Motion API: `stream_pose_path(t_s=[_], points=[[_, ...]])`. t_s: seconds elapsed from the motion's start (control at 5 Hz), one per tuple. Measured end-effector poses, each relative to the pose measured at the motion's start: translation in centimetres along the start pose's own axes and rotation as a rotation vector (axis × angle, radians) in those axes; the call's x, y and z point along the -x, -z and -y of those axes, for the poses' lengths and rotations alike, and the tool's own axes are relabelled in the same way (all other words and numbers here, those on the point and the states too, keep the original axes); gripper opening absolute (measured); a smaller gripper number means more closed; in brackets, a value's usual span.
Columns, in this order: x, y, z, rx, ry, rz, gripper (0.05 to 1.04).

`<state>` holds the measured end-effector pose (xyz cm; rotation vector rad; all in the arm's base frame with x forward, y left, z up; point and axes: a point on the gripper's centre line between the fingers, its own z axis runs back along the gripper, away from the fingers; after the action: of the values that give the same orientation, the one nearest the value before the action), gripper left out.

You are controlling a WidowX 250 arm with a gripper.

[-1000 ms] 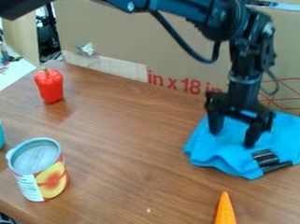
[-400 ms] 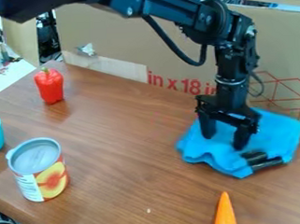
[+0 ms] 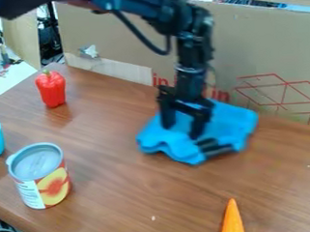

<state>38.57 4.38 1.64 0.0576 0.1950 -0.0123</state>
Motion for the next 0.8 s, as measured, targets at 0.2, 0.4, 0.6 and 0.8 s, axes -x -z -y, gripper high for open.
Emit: stream_pose_path(t_s=[0.2, 0.4, 0.6, 0.8], points=[[0.1, 0.3, -4.9, 0.012, -0.079, -0.045, 0.999], [0.3, 0.3, -9.6, -0.009, -0.095, -0.101, 0.999], [1.3, 0.1, -13.3, 0.013, -0.114, -0.119, 0.999], [1.3, -0.1, -13.7, 0.114, -0.062, -0.070, 0.999]])
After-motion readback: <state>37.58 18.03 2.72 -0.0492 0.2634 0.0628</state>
